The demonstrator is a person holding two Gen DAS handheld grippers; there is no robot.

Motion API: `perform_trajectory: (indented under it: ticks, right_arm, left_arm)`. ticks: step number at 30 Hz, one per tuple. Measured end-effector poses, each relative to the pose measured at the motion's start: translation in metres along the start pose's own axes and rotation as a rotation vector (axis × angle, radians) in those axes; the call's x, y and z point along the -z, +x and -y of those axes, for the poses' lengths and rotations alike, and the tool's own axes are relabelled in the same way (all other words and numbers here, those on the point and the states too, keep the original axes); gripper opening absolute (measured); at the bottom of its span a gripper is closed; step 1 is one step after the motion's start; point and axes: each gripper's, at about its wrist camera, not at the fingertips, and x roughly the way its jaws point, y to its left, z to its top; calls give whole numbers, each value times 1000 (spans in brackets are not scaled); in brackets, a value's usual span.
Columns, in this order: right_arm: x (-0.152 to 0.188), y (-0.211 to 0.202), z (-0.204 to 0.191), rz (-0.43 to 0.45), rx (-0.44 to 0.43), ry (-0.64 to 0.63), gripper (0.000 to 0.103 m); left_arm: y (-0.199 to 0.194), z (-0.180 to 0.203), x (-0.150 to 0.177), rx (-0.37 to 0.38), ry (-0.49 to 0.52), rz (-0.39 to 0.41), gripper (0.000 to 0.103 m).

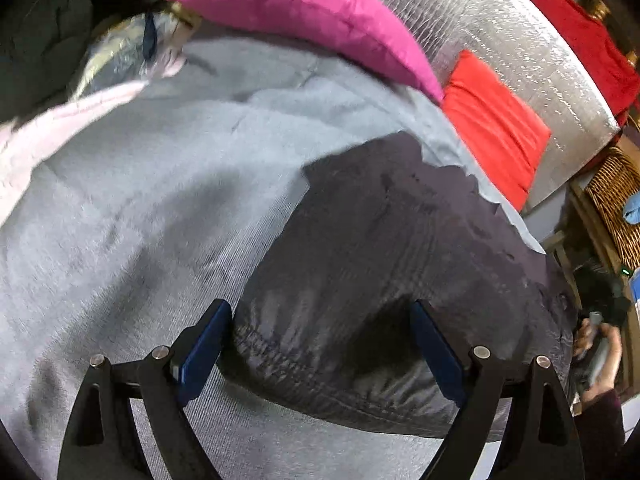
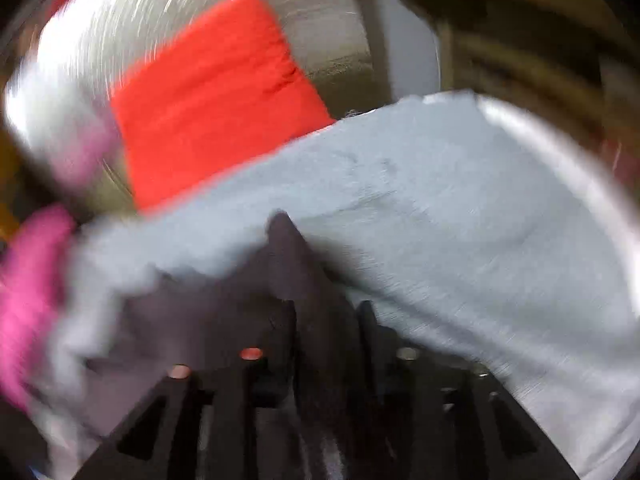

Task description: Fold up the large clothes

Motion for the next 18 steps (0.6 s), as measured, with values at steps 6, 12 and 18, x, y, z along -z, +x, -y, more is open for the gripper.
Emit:
perform_trajectory:
  ticks: [6,12,18]
  right_arm:
    - [10,-36,-73,-38,-58,-231,86]
    - [126,19,-182,-312,108,-669,86]
    - [185,68,-211,-261,256,-795,77]
  left_arm:
    - [0,2,1,-57,8,-10,90]
    - [-3,9,4,-104,64,-21,90]
    - [-8,13,2,-116,105,-15,90]
